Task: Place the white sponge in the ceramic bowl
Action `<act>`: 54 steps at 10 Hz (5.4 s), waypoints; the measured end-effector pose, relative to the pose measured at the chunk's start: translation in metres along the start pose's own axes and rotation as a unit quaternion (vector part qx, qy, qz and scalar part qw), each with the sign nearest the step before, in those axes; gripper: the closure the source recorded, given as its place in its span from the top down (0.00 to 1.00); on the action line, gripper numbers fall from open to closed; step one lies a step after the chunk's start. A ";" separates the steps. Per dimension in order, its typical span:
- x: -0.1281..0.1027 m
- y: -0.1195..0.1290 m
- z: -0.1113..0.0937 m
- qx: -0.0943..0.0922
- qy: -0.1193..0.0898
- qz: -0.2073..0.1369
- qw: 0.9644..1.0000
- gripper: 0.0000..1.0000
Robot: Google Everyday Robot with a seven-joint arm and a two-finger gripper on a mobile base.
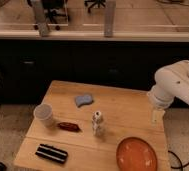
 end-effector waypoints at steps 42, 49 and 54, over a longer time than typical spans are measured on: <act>-0.303 -0.137 0.106 0.034 -0.049 -0.297 0.953 0.80; -0.335 -0.148 0.121 0.030 -0.059 -0.314 0.947 0.80; -0.346 -0.151 0.136 0.027 -0.066 -0.320 0.945 0.80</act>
